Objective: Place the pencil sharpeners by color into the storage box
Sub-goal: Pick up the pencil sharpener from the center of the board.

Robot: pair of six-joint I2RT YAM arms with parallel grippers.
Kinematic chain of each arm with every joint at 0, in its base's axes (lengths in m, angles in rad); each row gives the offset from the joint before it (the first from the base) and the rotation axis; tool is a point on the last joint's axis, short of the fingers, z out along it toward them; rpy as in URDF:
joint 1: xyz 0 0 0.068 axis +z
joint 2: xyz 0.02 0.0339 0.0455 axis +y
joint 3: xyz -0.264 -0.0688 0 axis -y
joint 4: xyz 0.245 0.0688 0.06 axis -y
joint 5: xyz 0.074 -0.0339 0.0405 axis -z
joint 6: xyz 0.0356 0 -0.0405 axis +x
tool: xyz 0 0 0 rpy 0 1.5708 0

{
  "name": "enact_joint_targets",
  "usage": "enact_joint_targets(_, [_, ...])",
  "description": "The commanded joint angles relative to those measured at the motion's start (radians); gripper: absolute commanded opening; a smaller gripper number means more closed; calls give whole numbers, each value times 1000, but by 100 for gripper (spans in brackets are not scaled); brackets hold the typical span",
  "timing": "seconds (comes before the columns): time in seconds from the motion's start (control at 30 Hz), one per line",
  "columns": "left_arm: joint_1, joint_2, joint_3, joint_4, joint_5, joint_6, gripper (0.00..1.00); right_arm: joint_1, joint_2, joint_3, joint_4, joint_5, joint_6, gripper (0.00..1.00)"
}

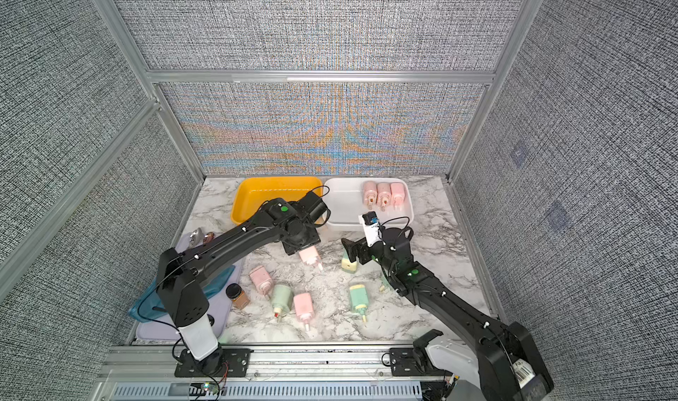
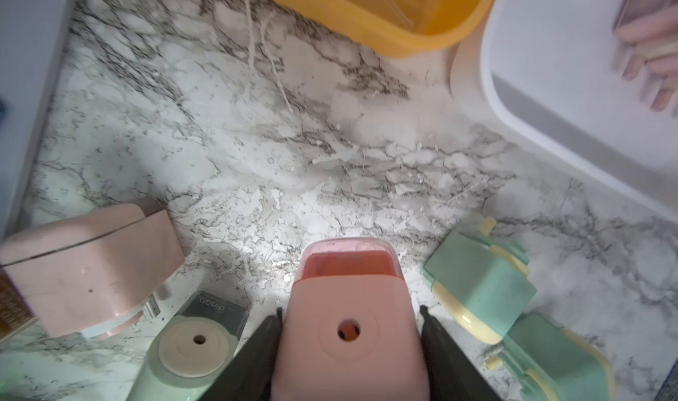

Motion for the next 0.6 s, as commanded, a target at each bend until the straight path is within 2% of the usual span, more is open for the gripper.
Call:
enact_joint_targets(0.0, [14, -30, 2, -2, -121, -57, 0, 51, 29, 14, 104, -57, -157, 95])
enact_joint_targets(0.2, [39, -32, 54, -25, -178, -147, 0, 130, 97, 30, 222, -79, -290, 94])
enact_joint_targets(0.37, [78, -30, 62, -22, -119, -230, 0, 185, 190, 50, 341, -47, -364, 94])
enact_joint_targets(0.57, [95, 1, 121, -69, -74, -216, 0, 219, 292, 58, 524, -40, -417, 94])
